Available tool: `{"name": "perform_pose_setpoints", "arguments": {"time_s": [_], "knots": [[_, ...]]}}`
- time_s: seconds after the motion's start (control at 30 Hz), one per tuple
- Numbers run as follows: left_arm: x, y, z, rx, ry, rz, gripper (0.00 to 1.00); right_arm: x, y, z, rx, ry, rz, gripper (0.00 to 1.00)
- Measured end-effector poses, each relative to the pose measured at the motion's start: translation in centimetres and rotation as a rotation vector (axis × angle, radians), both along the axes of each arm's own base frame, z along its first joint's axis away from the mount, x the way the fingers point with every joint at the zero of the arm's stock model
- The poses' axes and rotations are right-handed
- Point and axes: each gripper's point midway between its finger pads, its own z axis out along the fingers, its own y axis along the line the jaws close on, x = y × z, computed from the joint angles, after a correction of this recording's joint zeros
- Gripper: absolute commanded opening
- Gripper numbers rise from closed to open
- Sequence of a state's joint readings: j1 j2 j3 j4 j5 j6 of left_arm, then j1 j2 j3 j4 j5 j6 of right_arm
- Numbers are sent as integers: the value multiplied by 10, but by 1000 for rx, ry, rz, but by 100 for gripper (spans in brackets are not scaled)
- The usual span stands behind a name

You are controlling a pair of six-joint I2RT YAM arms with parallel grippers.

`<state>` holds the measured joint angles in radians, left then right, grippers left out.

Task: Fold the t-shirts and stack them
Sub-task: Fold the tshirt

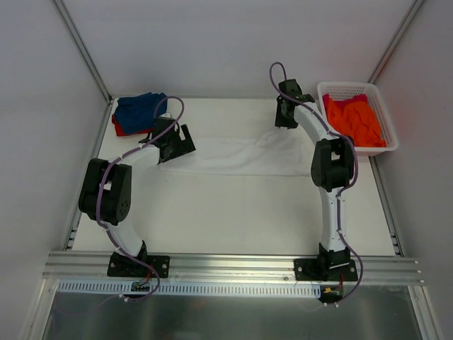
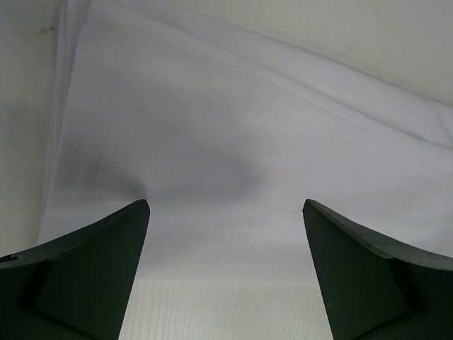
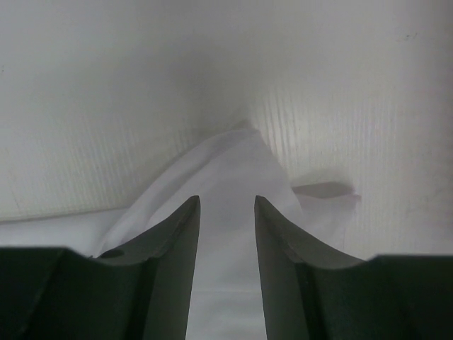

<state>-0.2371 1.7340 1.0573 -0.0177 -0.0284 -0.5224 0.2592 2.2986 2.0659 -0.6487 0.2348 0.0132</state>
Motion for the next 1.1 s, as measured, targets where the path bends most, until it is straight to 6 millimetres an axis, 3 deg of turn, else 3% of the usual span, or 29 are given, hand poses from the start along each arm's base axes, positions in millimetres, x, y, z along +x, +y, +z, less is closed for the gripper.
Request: {"name": "perform_pose_setpoints", "arguments": {"time_s": [0.17, 0.4, 0.83, 1.1], "knots": [[-1, -3, 0, -1, 1, -9, 91, 11, -17, -13, 34, 18, -17, 40], [-2, -6, -1, 0, 3, -16, 91, 23, -36, -10, 86, -2, -39, 40], [-5, -10, -7, 10, 19, -33, 91, 24, -25, -41, 155, 45, -1, 39], [-5, -10, -8, 11, 19, -35, 91, 27, -21, -39, 173, 32, 10, 16]]}}
